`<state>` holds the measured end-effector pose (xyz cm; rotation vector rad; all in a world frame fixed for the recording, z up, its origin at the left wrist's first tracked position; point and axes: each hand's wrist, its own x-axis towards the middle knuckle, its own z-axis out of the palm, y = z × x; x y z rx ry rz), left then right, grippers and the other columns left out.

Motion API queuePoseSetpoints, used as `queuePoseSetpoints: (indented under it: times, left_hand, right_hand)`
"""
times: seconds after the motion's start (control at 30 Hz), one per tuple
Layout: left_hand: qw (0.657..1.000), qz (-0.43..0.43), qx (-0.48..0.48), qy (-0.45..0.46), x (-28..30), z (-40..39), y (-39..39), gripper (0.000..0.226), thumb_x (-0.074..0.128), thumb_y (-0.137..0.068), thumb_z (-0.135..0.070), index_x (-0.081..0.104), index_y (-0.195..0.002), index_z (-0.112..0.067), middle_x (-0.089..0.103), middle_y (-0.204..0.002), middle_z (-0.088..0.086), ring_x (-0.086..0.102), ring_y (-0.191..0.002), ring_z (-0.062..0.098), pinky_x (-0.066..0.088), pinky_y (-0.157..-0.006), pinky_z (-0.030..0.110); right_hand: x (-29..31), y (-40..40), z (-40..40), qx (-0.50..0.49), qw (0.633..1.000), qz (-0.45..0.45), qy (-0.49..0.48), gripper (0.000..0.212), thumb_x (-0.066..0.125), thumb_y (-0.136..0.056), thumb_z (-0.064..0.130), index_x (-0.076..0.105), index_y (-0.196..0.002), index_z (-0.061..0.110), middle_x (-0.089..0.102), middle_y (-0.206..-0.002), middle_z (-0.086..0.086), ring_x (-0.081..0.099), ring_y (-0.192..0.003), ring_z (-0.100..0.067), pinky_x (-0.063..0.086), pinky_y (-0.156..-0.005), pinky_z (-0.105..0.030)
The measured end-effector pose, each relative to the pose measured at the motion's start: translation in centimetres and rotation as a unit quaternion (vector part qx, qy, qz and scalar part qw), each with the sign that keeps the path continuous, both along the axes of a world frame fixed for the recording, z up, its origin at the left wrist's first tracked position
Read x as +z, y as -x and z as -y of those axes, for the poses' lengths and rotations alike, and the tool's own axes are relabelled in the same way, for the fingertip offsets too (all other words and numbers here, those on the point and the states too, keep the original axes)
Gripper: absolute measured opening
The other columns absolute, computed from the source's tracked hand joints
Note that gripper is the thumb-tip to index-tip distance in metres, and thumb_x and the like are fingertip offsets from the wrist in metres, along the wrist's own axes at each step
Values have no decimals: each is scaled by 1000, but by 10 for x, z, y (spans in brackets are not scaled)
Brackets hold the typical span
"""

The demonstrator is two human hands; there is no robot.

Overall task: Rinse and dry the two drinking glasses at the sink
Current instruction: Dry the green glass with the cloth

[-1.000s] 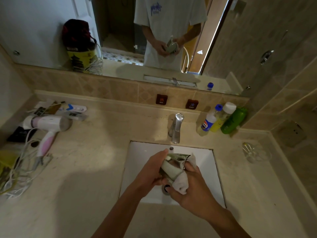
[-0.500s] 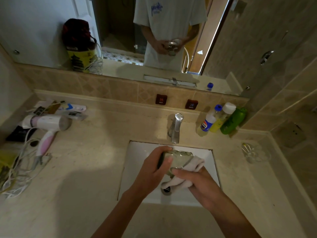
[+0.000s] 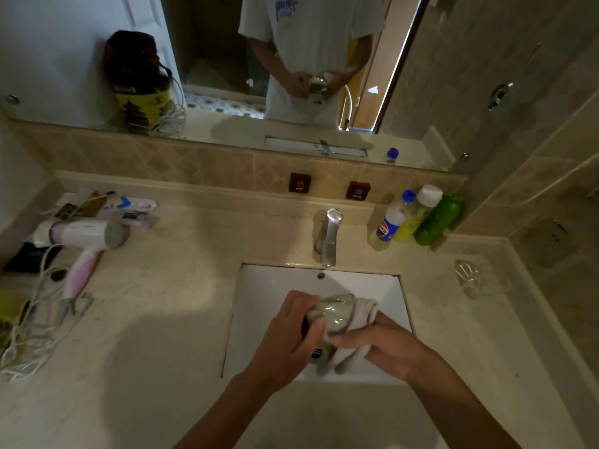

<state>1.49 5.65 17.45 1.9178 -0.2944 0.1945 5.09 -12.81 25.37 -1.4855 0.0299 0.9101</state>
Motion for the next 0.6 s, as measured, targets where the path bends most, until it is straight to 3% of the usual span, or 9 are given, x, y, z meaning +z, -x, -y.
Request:
queuePoseSetpoints:
  times: [0.03, 0.1, 0.17, 0.23, 0.3, 0.37, 0.47, 0.53, 0.6]
  left_hand:
    - [1000, -3, -22, -4, -1, -3, -1, 18, 49, -99, -38, 53, -108, -23, 52, -100, -11, 55, -81, 1, 43, -69, 10]
    - [991, -113, -67, 41, 10, -9, -7, 25, 52, -95, -48, 54, -107, -26, 55, -98, -11, 57, -79, -1, 45, -68, 15]
    - [945, -271, -149, 108, 23, -16, -20, 31, 52, -95, -55, 51, -115, -30, 60, -105, -6, 64, -83, -2, 54, -70, 20]
    - [892, -378, -216, 120, 31, -18, -32, 42, 58, -95, -56, 47, -129, -33, 62, -121, 8, 70, -104, 17, 62, -85, 37]
    - [862, -420, -250, 135, 34, -16, -40, 41, 64, -99, -41, 47, -136, -34, 58, -133, 14, 65, -118, 33, 59, -99, 46]
    - [840, -445, -256, 174, 36, -10, -42, 41, 62, -102, -26, 47, -140, -26, 57, -135, 12, 65, -115, 25, 60, -96, 38]
    - [843, -442, -232, 199, 30, -11, -42, 53, 68, -93, -35, 49, -140, -20, 60, -135, 17, 66, -114, 28, 58, -98, 45]
    - [859, -422, -197, 212, 23, -16, -41, 62, 73, -85, -42, 50, -139, -20, 61, -133, 23, 66, -112, 35, 51, -105, 58]
    - [865, -400, -159, 256, 18, -20, -38, 63, 76, -81, -42, 54, -135, -17, 65, -129, 23, 70, -110, 38, 55, -101, 58]
  right_hand:
    - [-2, -2, 4, 12, 1000, -3, 0, 40, 71, -78, -8, 66, -118, -2, 64, -116, -36, 63, -109, -47, 48, -98, -56]
    - [2, -5, 6, 67, 997, 15, 38, 42, 74, -78, -5, 65, -119, 0, 71, -110, -26, 70, -99, -38, 58, -81, -42]
    - [8, -10, 5, 135, 986, 51, 89, 34, 75, -78, -5, 70, -110, 6, 77, -94, -11, 73, -85, -22, 55, -68, -30]
    - [14, -15, 0, 193, 971, 63, 125, 26, 76, -77, -4, 75, -92, 18, 77, -79, 2, 71, -75, -11, 52, -68, -32]
    - [17, -19, -6, 233, 961, 56, 140, 25, 78, -75, -1, 76, -90, 18, 78, -84, -2, 71, -74, -12, 52, -67, -33]
    - [16, -23, -10, 248, 956, 50, 146, 37, 80, -72, 1, 70, -108, 0, 74, -103, -21, 73, -83, -24, 55, -59, -28]
    - [10, -26, -2, 185, 978, 38, 88, 36, 75, -76, -7, 66, -112, -8, 71, -105, -26, 72, -90, -33, 59, -63, -30]
    - [10, -25, 4, 89, 996, 19, 6, 29, 69, -83, -7, 68, -112, -6, 69, -111, -29, 69, -101, -36, 58, -83, -40]
    - [11, -23, 11, -49, 997, 5, -56, 26, 67, -88, 6, 70, -112, -5, 66, -116, -33, 66, -111, -40, 54, -94, -44]
